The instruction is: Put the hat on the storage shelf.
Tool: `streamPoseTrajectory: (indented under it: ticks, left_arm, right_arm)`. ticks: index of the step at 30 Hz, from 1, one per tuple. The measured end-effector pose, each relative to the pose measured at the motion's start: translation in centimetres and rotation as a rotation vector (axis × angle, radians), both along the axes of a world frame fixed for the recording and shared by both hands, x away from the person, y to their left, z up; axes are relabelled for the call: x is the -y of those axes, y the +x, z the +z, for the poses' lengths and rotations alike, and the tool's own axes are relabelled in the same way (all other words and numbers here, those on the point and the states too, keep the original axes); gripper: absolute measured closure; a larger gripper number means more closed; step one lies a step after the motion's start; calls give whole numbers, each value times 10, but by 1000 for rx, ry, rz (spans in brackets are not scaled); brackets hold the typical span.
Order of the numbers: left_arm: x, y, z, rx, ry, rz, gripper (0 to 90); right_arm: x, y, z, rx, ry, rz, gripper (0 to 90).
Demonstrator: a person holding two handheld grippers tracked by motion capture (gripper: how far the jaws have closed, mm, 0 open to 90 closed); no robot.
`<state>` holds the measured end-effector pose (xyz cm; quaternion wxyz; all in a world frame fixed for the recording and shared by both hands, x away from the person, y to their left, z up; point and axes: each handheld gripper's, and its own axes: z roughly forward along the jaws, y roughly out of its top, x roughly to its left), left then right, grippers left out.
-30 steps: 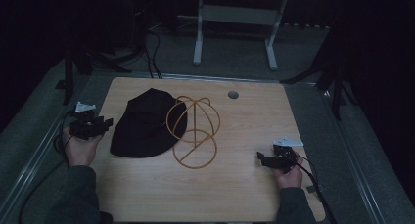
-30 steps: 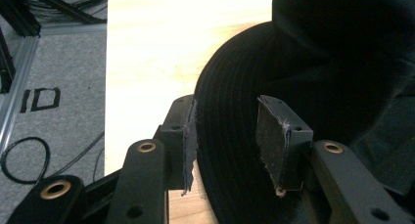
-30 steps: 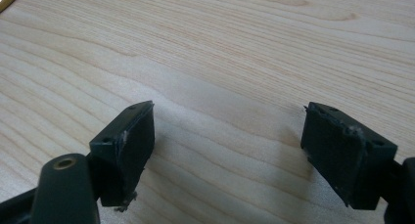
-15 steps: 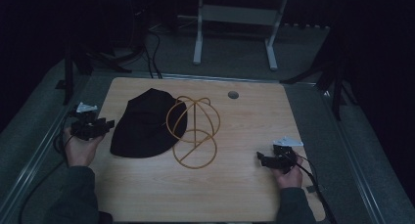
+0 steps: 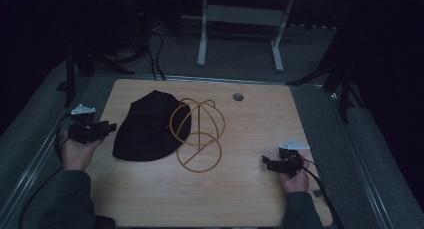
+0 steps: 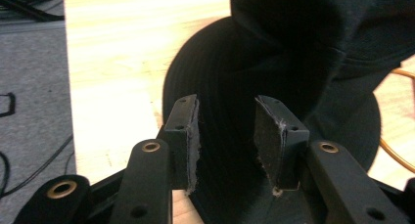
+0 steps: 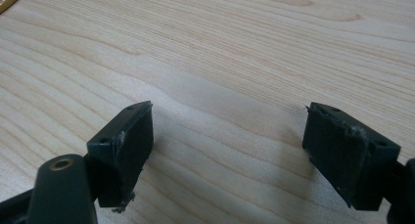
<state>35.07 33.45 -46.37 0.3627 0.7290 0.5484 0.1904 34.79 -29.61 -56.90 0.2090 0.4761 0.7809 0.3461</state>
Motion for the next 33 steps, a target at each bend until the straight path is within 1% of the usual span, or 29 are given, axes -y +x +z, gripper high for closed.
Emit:
streamPoseTrajectory:
  ticks: [3, 4, 7, 8, 10, 12, 13, 14, 19, 23, 28, 33]
  left_arm:
    - [-1, 0, 3, -13, 4, -25, 618]
    - [-1, 0, 3, -13, 4, -25, 618]
    - [-1, 0, 7, -16, -1, -51, 617]
    - [-1, 0, 7, -16, -1, -51, 616]
    - [1, 0, 9, -20, 6, -84, 615]
    - [1, 0, 11, -20, 10, -102, 615]
    - [1, 0, 11, -20, 10, -102, 615]
    - [2, 0, 12, -21, 14, -115, 615]
    - [4, 1, 14, -32, 32, -151, 612]
    - [4, 1, 16, -29, 19, -180, 608]
    - [8, 1, 19, -38, 28, -230, 607]
    - [12, 1, 21, -42, 22, -275, 603]
  right_arm:
    - [0, 0, 0, 0, 0, 0, 191]
    - [0, 0, 0, 0, 0, 0, 191]
    - [0, 0, 0, 0, 0, 0, 191]
    - [0, 0, 0, 0, 0, 0, 191]
    - [0, 0, 0, 0, 0, 0, 191]
    - [0, 0, 0, 0, 0, 0, 191]
    - [0, 0, 0, 0, 0, 0, 191]
    - [0, 0, 0, 0, 0, 0, 191]
    - [0, 0, 0, 0, 0, 0, 191]
    - [0, 0, 0, 0, 0, 0, 190]
    - [0, 0, 0, 0, 0, 1, 187]
    - [0, 0, 0, -1, -1, 4, 181]
